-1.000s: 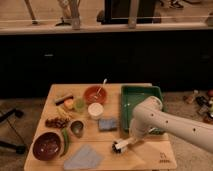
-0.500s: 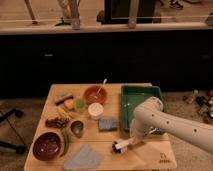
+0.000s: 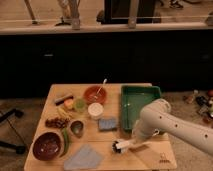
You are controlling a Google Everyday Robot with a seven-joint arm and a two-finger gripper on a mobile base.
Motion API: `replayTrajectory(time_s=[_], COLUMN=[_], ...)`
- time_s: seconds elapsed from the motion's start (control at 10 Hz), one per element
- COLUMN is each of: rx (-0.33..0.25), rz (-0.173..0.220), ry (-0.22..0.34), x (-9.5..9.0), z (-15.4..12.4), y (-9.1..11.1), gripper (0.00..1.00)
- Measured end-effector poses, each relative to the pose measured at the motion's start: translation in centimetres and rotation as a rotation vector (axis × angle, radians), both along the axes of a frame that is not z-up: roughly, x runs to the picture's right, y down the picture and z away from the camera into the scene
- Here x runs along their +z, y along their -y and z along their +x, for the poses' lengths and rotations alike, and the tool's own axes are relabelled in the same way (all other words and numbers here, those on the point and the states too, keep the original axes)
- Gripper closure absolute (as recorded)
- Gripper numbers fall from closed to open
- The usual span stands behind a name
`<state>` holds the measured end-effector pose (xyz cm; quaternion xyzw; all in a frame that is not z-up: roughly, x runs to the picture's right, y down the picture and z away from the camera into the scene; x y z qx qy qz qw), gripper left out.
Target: Place brush in table surface
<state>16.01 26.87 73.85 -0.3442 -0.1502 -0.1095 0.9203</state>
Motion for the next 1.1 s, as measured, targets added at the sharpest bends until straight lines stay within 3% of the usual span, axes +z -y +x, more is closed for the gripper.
replayTrajectory(time_s=[0.5, 1.1], rx=[0.068, 0.137], rz=[0.008, -0.01], ry=[0.068, 0.062], x=[-2.0, -2.4], z=[-0.1, -1.5], y=[-0.2, -0.5], gripper=[0.97, 0.97])
